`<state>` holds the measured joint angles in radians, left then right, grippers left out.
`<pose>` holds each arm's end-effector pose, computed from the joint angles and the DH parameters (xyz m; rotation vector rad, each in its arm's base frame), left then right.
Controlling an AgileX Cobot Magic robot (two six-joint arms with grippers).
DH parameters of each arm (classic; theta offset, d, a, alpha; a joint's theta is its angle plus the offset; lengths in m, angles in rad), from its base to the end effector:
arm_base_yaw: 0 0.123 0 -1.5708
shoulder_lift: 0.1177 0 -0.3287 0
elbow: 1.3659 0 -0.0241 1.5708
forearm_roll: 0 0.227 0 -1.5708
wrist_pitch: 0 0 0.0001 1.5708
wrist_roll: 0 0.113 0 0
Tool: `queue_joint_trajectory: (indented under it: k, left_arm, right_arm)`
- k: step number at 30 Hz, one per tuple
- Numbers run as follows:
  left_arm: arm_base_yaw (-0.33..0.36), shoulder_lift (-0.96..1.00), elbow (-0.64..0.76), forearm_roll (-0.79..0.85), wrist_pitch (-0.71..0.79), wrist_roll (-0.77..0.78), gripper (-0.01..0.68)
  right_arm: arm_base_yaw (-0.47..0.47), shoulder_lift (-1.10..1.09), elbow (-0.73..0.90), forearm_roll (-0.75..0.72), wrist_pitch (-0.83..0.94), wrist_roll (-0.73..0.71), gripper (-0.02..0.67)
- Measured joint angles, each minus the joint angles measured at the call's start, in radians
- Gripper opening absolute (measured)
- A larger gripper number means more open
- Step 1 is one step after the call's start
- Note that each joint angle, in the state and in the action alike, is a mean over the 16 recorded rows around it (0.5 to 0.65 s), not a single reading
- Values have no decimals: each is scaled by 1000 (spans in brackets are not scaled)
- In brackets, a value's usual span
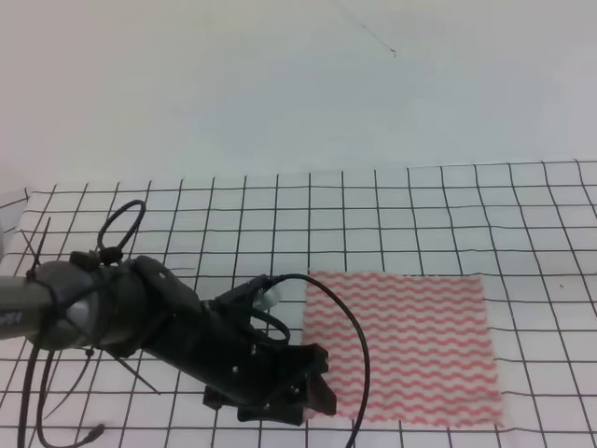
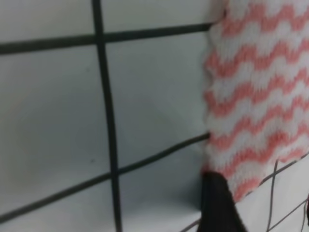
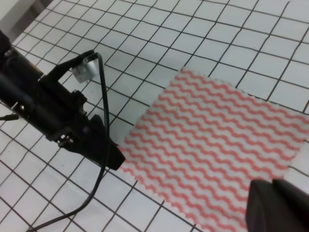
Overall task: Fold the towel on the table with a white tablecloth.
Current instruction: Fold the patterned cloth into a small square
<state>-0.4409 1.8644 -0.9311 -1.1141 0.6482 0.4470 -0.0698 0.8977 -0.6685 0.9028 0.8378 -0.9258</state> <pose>0.2787 -0.1993 0.1829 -0.0153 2.8967 -1.0305 0.1265 0.0573 0.3318 -0.4743 2.1564 0.5569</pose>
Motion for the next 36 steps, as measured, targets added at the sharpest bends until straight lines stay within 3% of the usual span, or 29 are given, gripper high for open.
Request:
queue_joint_trajectory:
  k: [12,27,36]
  left_arm:
    - [-10,14,0,-103,-1,65,346]
    - [-9,15,-2,-180,12,166,45]
    - [-7,15,-19,-259,20,226,2]
  right_arm:
    - [0,0,0,-2,-2,0,-1]
    - [0,59,0,-37,15,-2,-1]
    - [0,203,0,-37,44,19,24]
